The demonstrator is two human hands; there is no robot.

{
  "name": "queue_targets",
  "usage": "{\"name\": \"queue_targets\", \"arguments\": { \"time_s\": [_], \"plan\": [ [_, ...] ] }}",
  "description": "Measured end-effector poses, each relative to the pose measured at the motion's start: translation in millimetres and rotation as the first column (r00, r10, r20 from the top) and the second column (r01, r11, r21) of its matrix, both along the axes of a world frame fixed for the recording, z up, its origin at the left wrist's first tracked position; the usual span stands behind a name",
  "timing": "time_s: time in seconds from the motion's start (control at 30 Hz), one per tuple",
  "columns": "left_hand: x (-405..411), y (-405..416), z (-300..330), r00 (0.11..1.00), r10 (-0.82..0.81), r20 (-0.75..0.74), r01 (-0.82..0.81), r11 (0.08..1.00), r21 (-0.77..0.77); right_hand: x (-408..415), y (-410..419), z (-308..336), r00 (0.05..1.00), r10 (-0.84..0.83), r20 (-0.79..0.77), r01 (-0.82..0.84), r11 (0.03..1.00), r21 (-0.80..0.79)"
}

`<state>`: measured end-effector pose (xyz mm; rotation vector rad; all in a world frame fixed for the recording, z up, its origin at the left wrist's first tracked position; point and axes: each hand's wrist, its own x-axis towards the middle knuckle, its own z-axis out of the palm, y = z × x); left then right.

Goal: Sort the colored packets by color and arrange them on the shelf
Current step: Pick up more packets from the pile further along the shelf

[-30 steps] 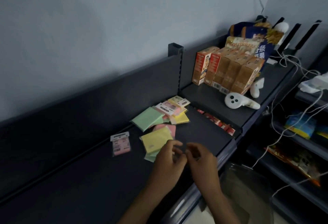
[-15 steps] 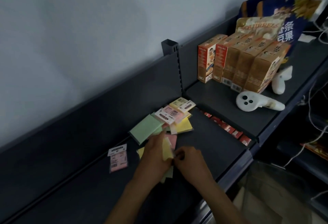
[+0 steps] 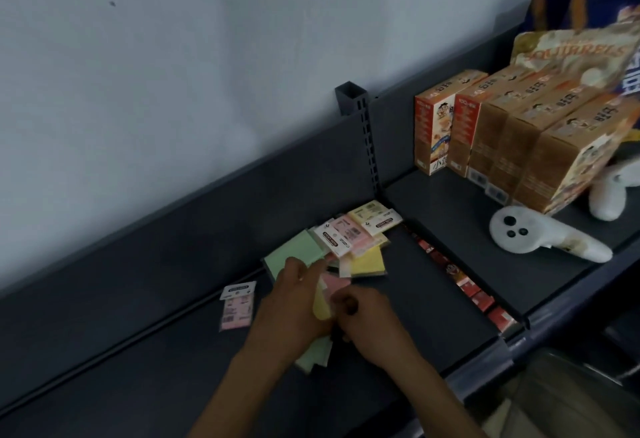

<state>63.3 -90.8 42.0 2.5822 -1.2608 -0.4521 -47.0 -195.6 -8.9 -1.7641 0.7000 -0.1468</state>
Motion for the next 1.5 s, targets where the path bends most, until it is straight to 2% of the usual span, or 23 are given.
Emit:
{"name": "queue_targets", "arguments": {
  "time_s": [0.1, 0.2, 0.3, 0.37, 0.43, 0.6, 0.83, 0.97, 1.07, 1.17, 1.3, 1.37, 1.5],
  "plan": [
    [-11.0, -1.8, 16.6, 0.998, 0.026, 0.051, -0.021, 0.995, -0.097, 0.4, -5.9, 1.6, 0.999, 0.046, 0.001, -0.046, 0.998, 0.044],
    [-24.8, -4.2, 31.5, 0.996, 0.084, -0.025, -0.088, 0.939, -0.332, -1.3, -8.5, 7.2, 0.996, 0.054, 0.065, -0.071, 0.948, 0.310],
    [-39.2, -8.7, 44.0, 0.988, 0.132, -0.086, -0.157, 0.836, -0.526, -5.5, -8.2, 16.1, 0.983, -0.005, 0.183, -0.102, 0.817, 0.567],
    [-44.4, -10.2, 49.4, 0.974, 0.182, -0.136, -0.228, 0.770, -0.596, -9.6, -9.6, 21.1, 0.975, -0.038, 0.220, -0.111, 0.774, 0.624],
    [-46.1, -10.3, 50.5, 0.965, 0.206, -0.162, -0.262, 0.744, -0.615, -13.1, -12.2, 21.9, 0.969, -0.081, 0.235, -0.093, 0.756, 0.648],
    [-45.7, -4.1, 36.5, 0.952, 0.254, -0.171, -0.304, 0.722, -0.621, -18.2, -20.4, 16.7, 0.956, -0.169, 0.238, -0.014, 0.790, 0.613],
    [-44.5, 3.6, 12.2, 0.947, 0.291, -0.136, -0.317, 0.785, -0.532, -21.5, -23.0, 10.5, 0.940, -0.207, 0.272, 0.005, 0.804, 0.594],
    [-33.3, 12.7, -4.1, 0.948, 0.317, 0.024, -0.271, 0.845, -0.462, -19.9, -20.3, 18.7, 0.905, -0.261, 0.335, 0.014, 0.806, 0.591],
    [-31.4, 11.5, -0.3, 0.948, 0.317, -0.027, -0.293, 0.837, -0.463, -15.8, -15.6, 31.3, 0.881, -0.262, 0.395, -0.021, 0.811, 0.584],
    [-40.6, 13.0, 16.6, 0.939, 0.290, -0.184, -0.343, 0.778, -0.527, -7.6, -6.1, 36.6, 0.876, -0.172, 0.451, -0.098, 0.851, 0.516],
    [-50.3, 29.3, 32.4, 0.844, 0.342, -0.413, -0.535, 0.577, -0.617, 7.7, 19.7, 30.4, 0.849, 0.011, 0.529, -0.223, 0.913, 0.340],
    [-46.7, 45.9, 27.2, 0.810, 0.419, -0.410, -0.585, 0.527, -0.617, 15.5, 35.4, 25.0, 0.840, 0.064, 0.539, -0.221, 0.947, 0.232],
    [-40.3, 89.7, 16.0, 0.779, 0.506, -0.371, -0.614, 0.490, -0.619, 31.8, 70.7, 12.1, 0.848, 0.096, 0.521, -0.224, 0.956, 0.188]
  ]
}}
